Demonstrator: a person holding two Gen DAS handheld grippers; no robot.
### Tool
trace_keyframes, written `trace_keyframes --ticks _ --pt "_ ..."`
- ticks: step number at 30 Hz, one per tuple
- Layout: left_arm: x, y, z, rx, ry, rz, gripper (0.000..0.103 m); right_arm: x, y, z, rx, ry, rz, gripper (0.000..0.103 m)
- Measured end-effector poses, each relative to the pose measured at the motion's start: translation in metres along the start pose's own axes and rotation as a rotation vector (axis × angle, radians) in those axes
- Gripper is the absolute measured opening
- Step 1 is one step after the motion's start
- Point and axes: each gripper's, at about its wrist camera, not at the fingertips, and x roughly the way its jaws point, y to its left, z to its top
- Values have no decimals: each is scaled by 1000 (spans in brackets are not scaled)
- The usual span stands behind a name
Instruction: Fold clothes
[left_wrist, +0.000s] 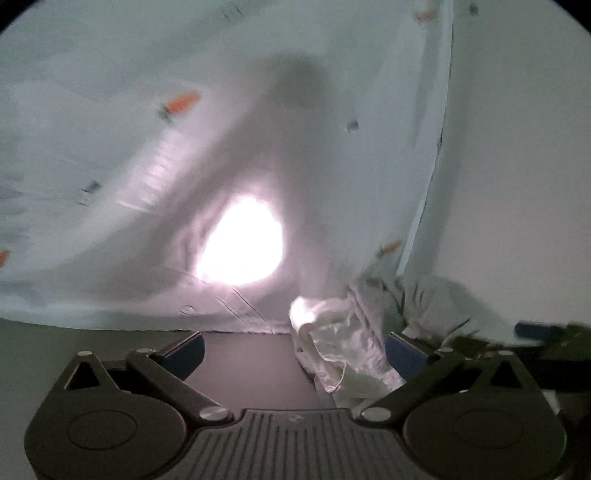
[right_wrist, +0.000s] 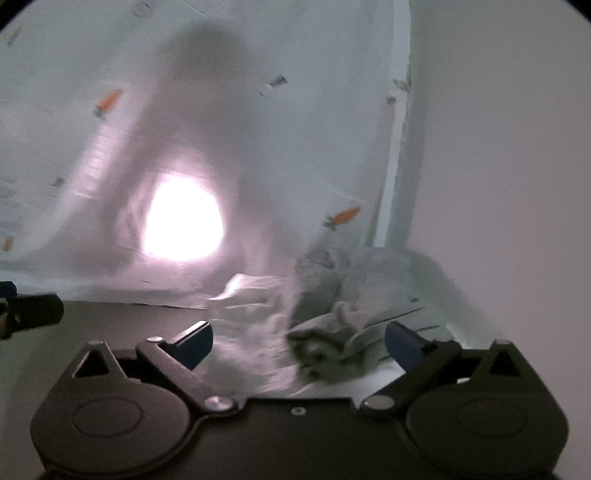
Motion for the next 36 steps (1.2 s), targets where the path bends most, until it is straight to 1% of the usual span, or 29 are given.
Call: trace_keyframes --ticks 2,4,6,9,13,20,23,26,29,33,36 --pt "-36 9 -2 2 -49 22 103 -25 15 -4 7 -11 40 101" --pt "-70 18 -5 14 -96 59 103 -47 31 -8 15 -17 76 101" --pt "-97 25 -8 19 -106 96 103 -65 46 -13 20 -14 102 101" --pt "-131 45 -10 -6 -94 114 103 -95 74 -24 5 -15 116 101" --pt "-173 76 -16 -23 -65 101 103 -134 116 -41 -9 -29 133 102" --pt "-255 138 -42 25 -16 144 103 -204 211 -72 -14 -36 158 102" --pt "-291 166 -55 43 2 167 103 -228 246 -87 1 -15 178 102" --pt "-324 194 -66 40 17 184 103 -251 280 -103 2 3 205 102" --pt "-356 218 -77 33 33 203 103 -272 311 -114 -13 20 203 102" --pt "-394 245 -89 16 36 220 103 -299 341 -128 -25 38 210 102" --pt "-413 260 -99 -1 44 231 103 -317 361 -142 -46 58 205 102"
